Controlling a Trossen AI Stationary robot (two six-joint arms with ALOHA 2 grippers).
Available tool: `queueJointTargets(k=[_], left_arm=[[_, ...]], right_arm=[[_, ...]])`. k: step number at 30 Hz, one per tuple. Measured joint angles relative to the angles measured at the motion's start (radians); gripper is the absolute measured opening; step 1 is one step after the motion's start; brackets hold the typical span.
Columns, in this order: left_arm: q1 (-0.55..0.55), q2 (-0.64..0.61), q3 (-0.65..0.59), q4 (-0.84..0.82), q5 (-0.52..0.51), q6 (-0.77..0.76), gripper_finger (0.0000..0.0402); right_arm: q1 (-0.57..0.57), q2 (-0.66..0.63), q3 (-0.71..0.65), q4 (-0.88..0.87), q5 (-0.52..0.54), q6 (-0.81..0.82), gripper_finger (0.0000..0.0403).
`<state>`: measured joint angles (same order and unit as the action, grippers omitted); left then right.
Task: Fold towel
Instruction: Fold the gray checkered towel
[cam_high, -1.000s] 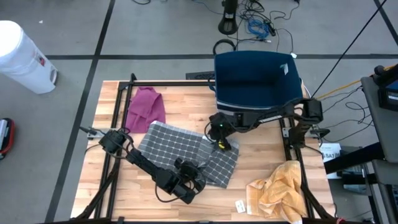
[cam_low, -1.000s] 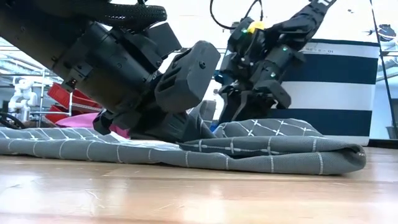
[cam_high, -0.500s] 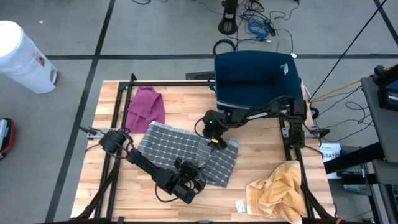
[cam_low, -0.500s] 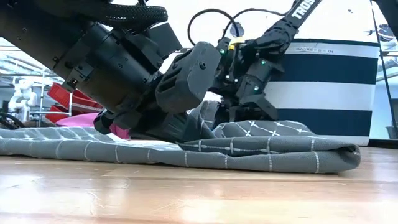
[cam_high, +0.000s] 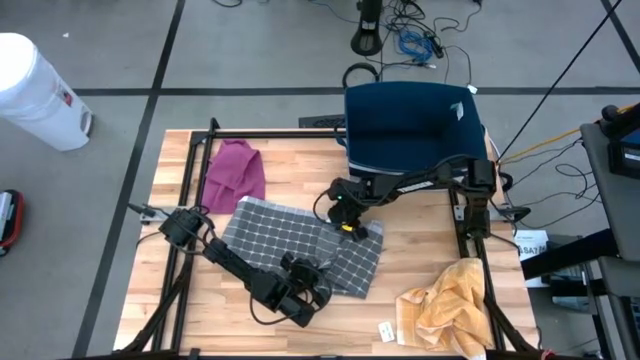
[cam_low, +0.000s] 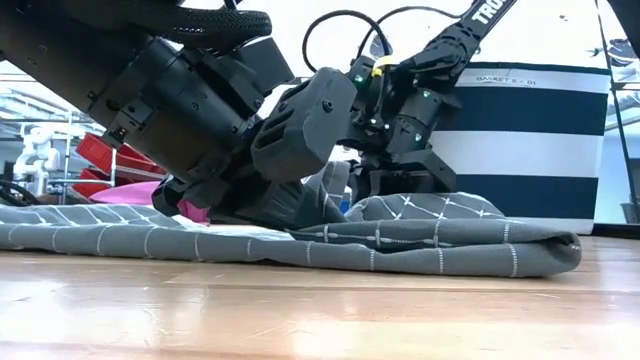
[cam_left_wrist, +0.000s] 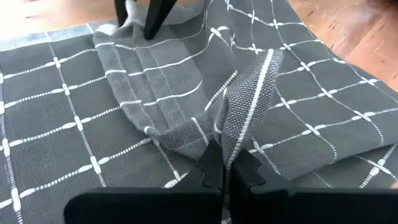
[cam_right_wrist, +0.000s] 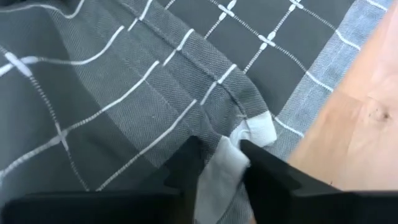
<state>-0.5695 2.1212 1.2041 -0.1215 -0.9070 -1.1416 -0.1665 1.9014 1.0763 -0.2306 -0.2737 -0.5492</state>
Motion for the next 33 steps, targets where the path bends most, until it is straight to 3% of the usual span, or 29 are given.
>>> queueJointTargets(k=[10,19,27,33], left_arm=[[0.000,0.000,0.001,0.000,0.012,0.000,0.0000],[-0.006,0.000,0.001,0.012,-0.018,0.031,0.0000],[-0.035,-0.034,0.029,0.011,-0.152,0.111,0.0000],[-0.058,-0.137,0.055,0.044,-0.290,0.308,0.0000]], right_arm=[[0.010,-0.060,0.000,-0.069,-0.005,-0.023,0.0010],[0.035,-0.113,0.000,-0.095,0.059,-0.047,0.0003],[0.039,-0.313,0.000,-0.093,0.088,-0.058,0.0001],[0.037,-0.530,0.000,-0.107,0.089,-0.044,0.0001]])
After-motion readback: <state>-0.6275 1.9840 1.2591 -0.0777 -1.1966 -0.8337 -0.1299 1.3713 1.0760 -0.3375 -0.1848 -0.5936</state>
